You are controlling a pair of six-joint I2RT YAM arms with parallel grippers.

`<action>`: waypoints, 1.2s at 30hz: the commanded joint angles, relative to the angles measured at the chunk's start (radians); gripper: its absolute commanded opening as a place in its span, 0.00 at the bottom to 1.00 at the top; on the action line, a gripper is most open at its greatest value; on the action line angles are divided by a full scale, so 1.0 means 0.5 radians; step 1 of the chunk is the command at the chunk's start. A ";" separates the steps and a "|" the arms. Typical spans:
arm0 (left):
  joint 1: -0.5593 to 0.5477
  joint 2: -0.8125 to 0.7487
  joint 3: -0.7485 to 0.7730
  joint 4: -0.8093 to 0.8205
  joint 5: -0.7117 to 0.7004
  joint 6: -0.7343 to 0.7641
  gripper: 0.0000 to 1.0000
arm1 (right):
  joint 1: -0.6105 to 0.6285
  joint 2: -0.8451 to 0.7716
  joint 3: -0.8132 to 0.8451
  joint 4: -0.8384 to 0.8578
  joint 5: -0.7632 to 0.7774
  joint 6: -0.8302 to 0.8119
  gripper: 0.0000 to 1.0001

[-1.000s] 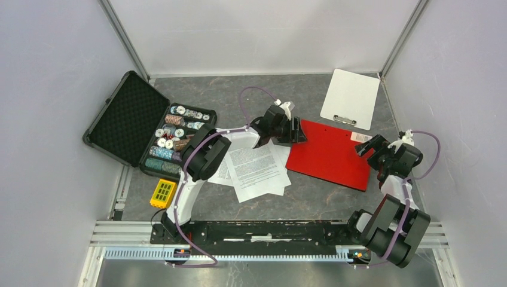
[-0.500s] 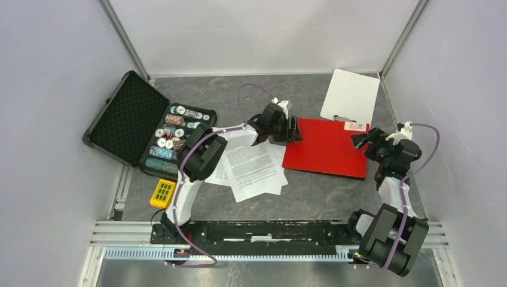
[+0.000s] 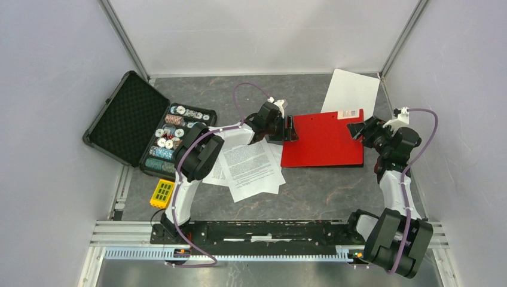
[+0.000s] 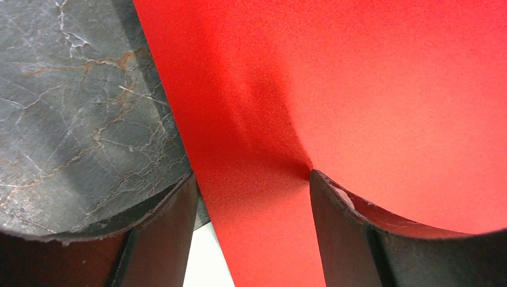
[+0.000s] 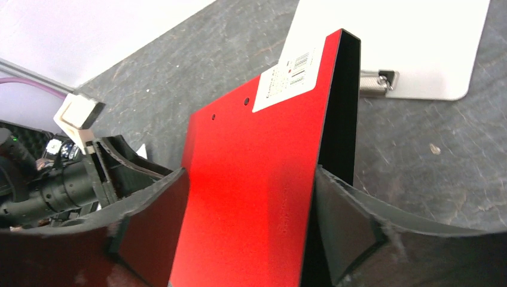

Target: Put the files into the folder

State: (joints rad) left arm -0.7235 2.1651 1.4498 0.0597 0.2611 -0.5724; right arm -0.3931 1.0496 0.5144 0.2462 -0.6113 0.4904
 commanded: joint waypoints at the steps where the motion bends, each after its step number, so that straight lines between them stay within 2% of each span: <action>1: -0.076 -0.152 0.019 0.209 0.274 0.022 0.73 | 0.095 -0.027 0.090 -0.253 -0.302 0.052 0.71; 10: -0.060 -0.228 -0.018 0.290 0.399 0.012 0.73 | 0.095 -0.027 0.055 -0.164 -0.369 0.273 0.49; 15: -0.050 -0.264 0.020 0.312 0.483 0.004 0.73 | 0.095 0.008 0.069 -0.021 -0.398 0.517 0.09; 17: -0.050 -0.334 0.017 0.273 0.471 0.051 0.73 | 0.096 -0.004 0.131 -0.144 -0.368 0.461 0.00; 21: -0.050 -0.568 -0.047 0.218 0.342 0.203 0.74 | 0.094 -0.070 0.304 -0.549 -0.168 0.273 0.00; 24: -0.062 -0.781 -0.117 0.215 0.276 0.399 0.75 | 0.096 -0.144 0.358 -0.616 -0.084 0.369 0.00; 29: -0.163 -1.149 -0.255 0.117 0.129 1.038 0.78 | 0.094 -0.236 0.392 -0.590 -0.106 0.741 0.00; 32: -0.279 -1.381 -0.409 0.114 0.062 1.485 0.84 | 0.096 -0.287 0.404 -0.615 -0.099 0.900 0.00; 36: -0.445 -1.589 -0.552 0.082 0.005 1.910 0.89 | 0.096 -0.371 0.358 -0.618 -0.004 1.067 0.00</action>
State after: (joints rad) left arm -0.7956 1.4799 1.2053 -0.0208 0.1303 0.0628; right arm -0.3733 0.8974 0.6956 -0.0402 -0.6495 0.9310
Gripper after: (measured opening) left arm 0.876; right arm 0.015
